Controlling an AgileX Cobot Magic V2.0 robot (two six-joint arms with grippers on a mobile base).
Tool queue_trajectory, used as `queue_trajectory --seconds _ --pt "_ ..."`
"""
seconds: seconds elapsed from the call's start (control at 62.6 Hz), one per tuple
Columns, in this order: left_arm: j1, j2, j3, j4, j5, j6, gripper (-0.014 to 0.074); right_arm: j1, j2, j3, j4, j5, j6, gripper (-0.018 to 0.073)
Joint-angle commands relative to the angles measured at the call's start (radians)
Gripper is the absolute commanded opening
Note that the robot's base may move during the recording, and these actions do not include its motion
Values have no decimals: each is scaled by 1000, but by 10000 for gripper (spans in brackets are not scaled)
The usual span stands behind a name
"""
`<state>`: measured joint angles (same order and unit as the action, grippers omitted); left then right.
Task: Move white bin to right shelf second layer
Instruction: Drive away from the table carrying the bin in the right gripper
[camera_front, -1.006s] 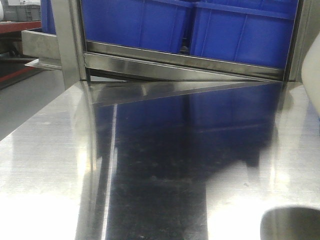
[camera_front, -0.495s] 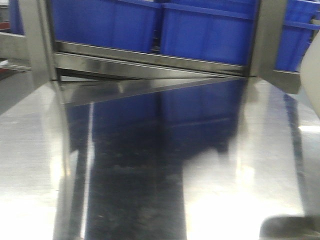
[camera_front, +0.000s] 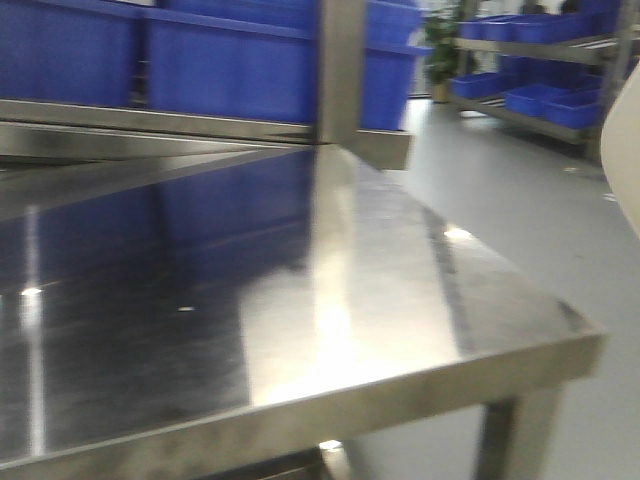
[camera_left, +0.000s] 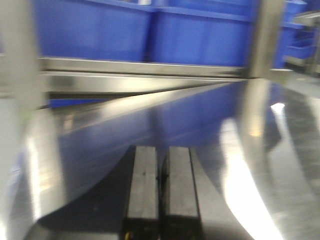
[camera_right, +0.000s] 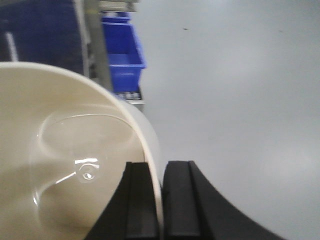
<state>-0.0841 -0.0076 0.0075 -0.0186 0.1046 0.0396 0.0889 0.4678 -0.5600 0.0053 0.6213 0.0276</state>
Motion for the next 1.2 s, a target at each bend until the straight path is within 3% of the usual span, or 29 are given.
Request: queue_trajectory --seconds 0.0,1.182 --pt "0 -15 29 -8 -83 -5 85 -5 3 -31 5 -94 -1 47" --pt "0 -15 29 -8 -83 -5 85 -5 3 -31 5 -94 -1 47"
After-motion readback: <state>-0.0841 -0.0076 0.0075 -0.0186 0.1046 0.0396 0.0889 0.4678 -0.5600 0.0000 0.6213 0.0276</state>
